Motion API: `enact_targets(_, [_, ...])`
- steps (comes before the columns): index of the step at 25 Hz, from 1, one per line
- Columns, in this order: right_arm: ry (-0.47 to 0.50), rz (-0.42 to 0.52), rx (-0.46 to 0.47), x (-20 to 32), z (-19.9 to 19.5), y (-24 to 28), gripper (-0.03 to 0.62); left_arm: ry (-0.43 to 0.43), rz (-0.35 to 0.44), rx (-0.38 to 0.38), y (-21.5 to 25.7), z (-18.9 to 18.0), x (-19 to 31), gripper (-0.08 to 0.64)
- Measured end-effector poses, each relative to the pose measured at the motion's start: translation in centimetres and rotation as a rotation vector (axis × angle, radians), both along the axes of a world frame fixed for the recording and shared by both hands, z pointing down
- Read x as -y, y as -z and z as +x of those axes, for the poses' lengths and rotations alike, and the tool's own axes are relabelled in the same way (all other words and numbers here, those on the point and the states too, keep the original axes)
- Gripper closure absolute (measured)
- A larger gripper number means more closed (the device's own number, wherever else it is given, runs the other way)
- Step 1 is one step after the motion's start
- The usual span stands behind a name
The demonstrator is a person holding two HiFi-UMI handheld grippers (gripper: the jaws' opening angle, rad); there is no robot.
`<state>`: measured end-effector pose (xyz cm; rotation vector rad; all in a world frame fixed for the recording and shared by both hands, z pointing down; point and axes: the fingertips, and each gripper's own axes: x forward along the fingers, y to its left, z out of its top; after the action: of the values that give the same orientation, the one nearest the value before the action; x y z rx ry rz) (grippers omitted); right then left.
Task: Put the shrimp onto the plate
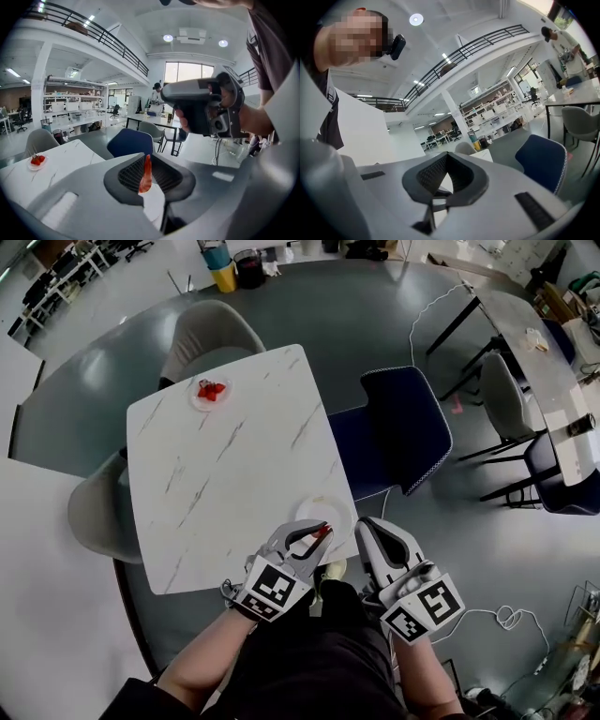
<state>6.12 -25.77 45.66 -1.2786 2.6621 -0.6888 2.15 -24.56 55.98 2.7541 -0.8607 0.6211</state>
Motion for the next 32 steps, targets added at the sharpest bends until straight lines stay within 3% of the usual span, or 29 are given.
enact_targets(5, [-0.053, -0.038, -0.008, 0.1, 0.5, -3.7, 0.591, -0.087, -0.026, 0.072, -5.2, 0.8, 0.3, 0.509])
enact_targets(10, [-0.066, -0.037, -0.015, 0.9, 0.4, -6.1, 0.591, -0.189, 0.003, 0.205, -10.2, 1.5, 0.8, 0.509])
enact_targets(15, [-0.072, -0.049, -0.019, 1.6, 0.3, -8.1, 0.591, -0.254, -0.031, 0.289, -14.4, 2.0, 0.9, 0.509])
enact_targets(26, [-0.092, -0.065, -0.021, 2.6, 0.8, -9.8, 0.591, -0.348, -0.066, 0.441, -19.3, 2.3, 0.8, 0.509])
enact_targets(32, [-0.101, -0.069, -0.018, 2.4, 1.6, -9.5, 0.591, -0.378, -0.092, 0.470, -20.2, 2.7, 0.4, 0.508])
